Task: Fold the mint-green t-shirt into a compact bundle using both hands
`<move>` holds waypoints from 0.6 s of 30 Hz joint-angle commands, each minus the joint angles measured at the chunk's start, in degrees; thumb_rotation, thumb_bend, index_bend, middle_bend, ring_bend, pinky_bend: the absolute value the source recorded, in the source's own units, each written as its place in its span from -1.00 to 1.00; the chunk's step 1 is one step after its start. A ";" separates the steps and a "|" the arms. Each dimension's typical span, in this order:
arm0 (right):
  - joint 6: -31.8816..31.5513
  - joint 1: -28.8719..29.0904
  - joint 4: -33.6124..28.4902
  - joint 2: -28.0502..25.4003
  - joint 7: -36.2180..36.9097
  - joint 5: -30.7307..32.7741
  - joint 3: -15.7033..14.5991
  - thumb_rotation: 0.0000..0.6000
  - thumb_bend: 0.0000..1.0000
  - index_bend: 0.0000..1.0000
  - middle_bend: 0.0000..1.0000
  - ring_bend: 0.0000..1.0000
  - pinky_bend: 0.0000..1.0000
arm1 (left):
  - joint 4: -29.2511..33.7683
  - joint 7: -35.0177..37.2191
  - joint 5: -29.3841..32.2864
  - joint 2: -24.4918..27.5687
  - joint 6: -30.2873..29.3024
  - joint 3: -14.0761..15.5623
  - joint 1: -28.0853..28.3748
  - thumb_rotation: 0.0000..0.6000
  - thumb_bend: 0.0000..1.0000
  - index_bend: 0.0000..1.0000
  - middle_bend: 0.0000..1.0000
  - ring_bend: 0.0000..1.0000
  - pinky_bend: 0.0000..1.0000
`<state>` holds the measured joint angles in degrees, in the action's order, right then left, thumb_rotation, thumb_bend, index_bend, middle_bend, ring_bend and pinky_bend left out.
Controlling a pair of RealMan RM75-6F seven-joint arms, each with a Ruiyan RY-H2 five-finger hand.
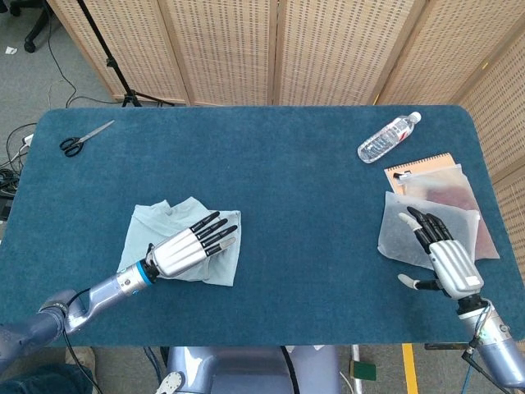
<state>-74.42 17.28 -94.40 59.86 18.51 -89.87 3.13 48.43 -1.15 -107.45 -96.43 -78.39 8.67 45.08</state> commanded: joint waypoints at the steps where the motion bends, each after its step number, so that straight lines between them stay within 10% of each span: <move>1: -0.10 -0.04 -0.12 0.01 -0.15 -0.12 -0.06 1.00 -1.00 -1.00 -1.00 -1.00 -1.00 | 1.62 -0.14 -0.04 0.88 0.75 0.38 -0.06 1.00 -1.00 -1.00 -1.00 -1.00 -1.00; 18: -2.18 -0.68 -1.01 -0.85 0.82 -1.96 -0.39 1.00 -1.00 -1.00 -1.00 -1.00 -1.00 | 18.30 3.38 10.42 16.03 -8.71 -4.50 -10.28 1.00 -1.00 -1.00 -1.00 -1.00 -1.00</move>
<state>-76.54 16.66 -95.34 59.08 19.27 -91.77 2.77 63.96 0.94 -99.77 -82.52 -85.51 5.25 37.44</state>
